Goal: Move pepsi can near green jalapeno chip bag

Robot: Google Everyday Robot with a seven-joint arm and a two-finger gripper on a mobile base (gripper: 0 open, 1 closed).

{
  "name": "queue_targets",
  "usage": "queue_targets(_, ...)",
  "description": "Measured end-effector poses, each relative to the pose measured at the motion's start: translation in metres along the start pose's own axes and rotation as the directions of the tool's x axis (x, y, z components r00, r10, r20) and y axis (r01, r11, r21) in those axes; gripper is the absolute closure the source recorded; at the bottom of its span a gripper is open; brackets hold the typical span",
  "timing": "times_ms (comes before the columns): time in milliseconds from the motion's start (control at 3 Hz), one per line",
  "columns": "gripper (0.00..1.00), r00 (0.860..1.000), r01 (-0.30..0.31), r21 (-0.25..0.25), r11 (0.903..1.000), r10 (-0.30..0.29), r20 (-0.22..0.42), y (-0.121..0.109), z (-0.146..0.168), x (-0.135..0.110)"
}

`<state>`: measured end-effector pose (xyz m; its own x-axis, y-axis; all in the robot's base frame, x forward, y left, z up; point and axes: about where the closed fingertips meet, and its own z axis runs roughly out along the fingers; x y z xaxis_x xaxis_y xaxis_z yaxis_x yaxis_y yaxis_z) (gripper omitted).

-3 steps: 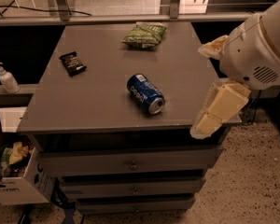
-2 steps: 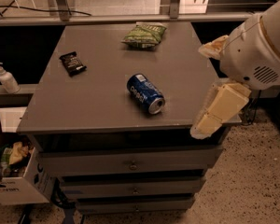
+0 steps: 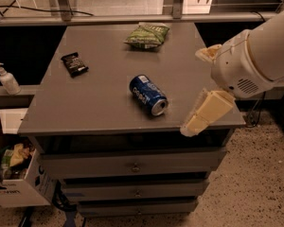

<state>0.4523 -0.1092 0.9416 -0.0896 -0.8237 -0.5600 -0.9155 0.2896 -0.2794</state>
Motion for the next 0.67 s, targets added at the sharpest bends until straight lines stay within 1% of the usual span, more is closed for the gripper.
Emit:
queue_targets(333,0.0,0.999,-0.028,0.028,0.9992,0.028,0.026,-0.017,0.029,0.003)
queue_targets(667,0.0,0.997,-0.063,0.057,0.9964,0.061,0.037,-0.029,0.058,0.008)
